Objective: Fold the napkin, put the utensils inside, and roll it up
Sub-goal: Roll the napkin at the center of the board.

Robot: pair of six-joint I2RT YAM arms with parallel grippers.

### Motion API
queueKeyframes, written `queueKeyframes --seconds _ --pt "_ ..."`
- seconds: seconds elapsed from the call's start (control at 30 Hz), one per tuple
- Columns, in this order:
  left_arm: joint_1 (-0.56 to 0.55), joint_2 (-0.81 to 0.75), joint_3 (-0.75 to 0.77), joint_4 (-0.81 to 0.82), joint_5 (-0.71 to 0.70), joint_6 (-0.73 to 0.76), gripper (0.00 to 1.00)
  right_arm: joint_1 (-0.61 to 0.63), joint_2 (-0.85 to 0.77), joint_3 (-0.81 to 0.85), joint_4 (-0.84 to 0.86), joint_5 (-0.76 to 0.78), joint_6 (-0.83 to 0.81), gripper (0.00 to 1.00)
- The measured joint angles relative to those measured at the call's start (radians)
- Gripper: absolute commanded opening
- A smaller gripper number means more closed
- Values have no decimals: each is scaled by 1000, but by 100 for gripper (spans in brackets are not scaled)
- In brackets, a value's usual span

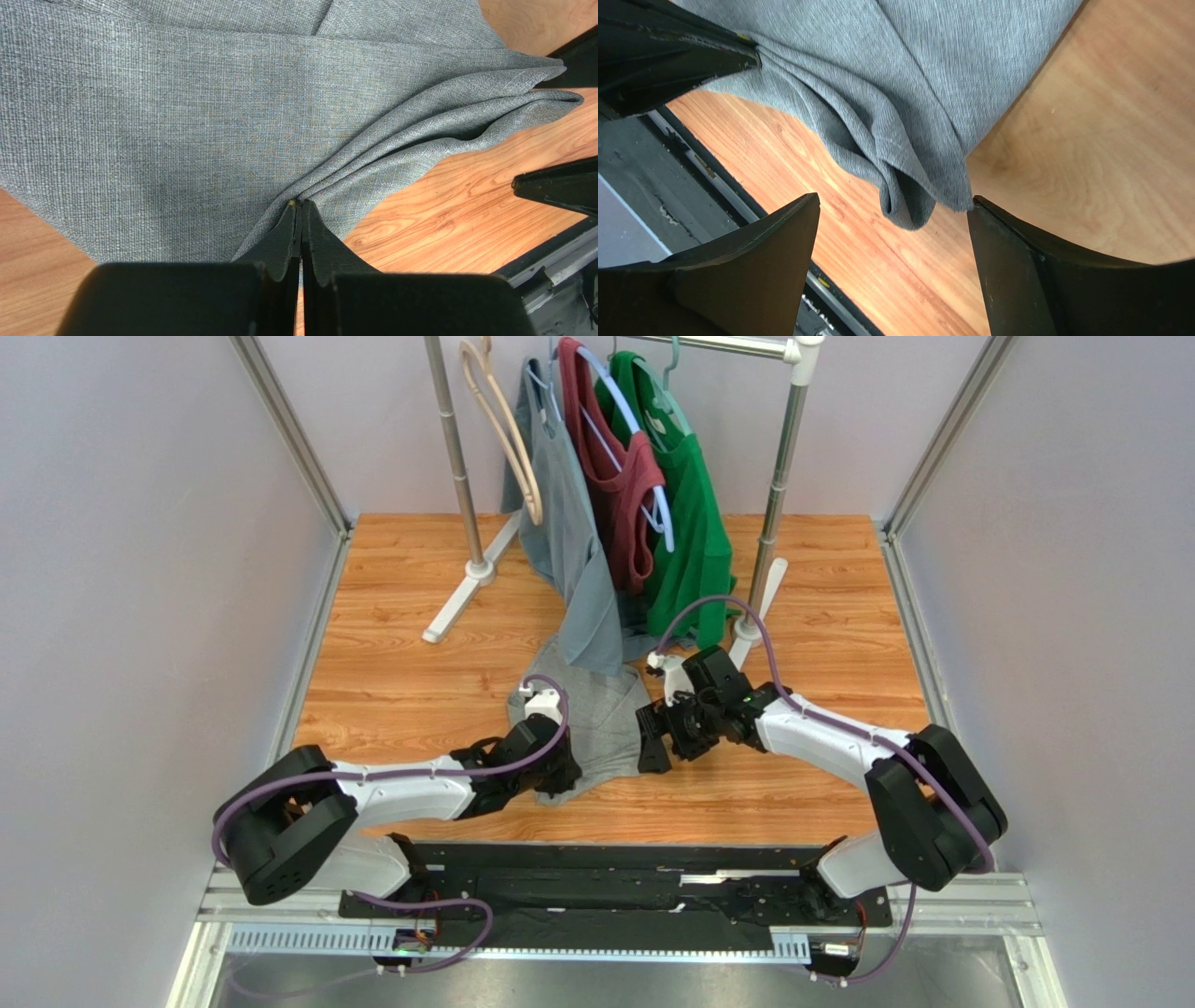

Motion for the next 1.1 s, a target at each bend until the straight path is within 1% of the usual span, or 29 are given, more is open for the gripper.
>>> queueKeyframes --seconds 0.23,0.37,0.53,0.63,0.67,0.73,0.77,0.8,0.83,0.9,0.93,0.97,1.0,1.03,1.07,1.1 --pt "4 6 0 8 9 3 0 0 47 2 67 10 -21 76" --pt "7 9 2 11 13 3 0 0 104 20 75 1 -36 73" --pt "11 13 2 16 23 4 0 0 118 26 98 3 -38 71" --pt "12 19 3 27 26 6 0 0 127 29 109 3 -38 64" --pt "13 21 4 29 28 6 0 0 133 33 111 4 -39 58" --pt "15 26 7 32 32 7 0 0 147 44 113 5 -40 50" --pt "16 28 7 35 34 8 0 0 161 55 112 9 -39 42" --pt "16 28 7 37 35 12 0 0 162 55 112 9 -39 39" --pt "16 28 7 38 37 14 0 -1 166 60 107 10 -38 33" --pt "16 29 7 39 38 21 0 -1 175 70 95 14 -38 28" --pt "16 28 7 40 39 24 0 -1 180 74 89 16 -35 22" --pt "16 26 7 40 39 28 0 -1 185 80 81 14 -31 19" --pt "16 23 7 42 42 33 4 -2 188 89 71 11 -24 17" --pt "17 21 6 42 43 41 7 -3 190 93 65 11 -24 10" --pt "17 19 6 43 47 50 13 -3 195 101 54 11 -21 3" --pt "16 16 5 44 50 59 27 -3 202 107 44 9 -18 0"
